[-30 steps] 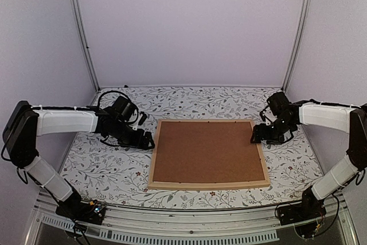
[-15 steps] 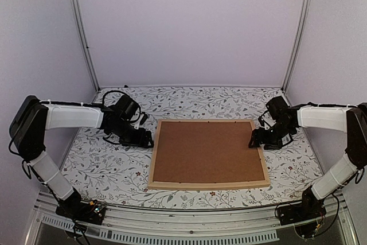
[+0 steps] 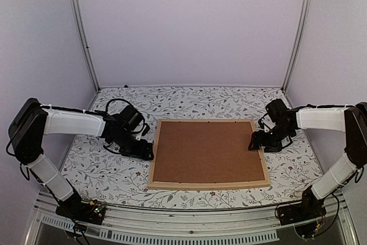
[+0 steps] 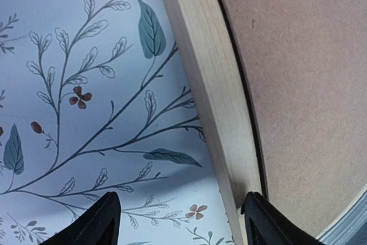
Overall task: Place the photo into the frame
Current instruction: Pick up the backboard from the frame body.
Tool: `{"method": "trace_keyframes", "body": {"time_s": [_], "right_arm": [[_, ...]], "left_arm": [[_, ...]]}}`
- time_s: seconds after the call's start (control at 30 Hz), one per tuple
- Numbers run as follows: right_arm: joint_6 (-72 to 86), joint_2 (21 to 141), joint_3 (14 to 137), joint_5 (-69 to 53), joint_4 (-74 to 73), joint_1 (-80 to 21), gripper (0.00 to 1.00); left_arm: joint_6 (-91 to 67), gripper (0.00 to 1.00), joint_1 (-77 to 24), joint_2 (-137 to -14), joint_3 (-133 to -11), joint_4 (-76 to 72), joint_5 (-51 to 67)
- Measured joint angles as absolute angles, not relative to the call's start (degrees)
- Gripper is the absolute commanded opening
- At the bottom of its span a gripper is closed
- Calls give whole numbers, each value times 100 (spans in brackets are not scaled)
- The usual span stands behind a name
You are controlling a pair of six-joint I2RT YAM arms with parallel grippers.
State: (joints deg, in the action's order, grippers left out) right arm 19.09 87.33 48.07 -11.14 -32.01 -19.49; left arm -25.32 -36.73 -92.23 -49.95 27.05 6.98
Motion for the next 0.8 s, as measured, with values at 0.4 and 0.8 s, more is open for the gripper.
{"method": "trace_keyframes", "body": {"time_s": [0.4, 0.8], "right_arm": [[1949, 8912, 4584, -1249, -2873, -1946, 81], [2206, 8809, 4300, -1404, -2244, -1957, 81]], "left_arm": [[-2779, 76, -4014, -9223, -4960, 2705, 600], [-3072, 76, -4051, -9153, -4783, 2491, 674]]}}
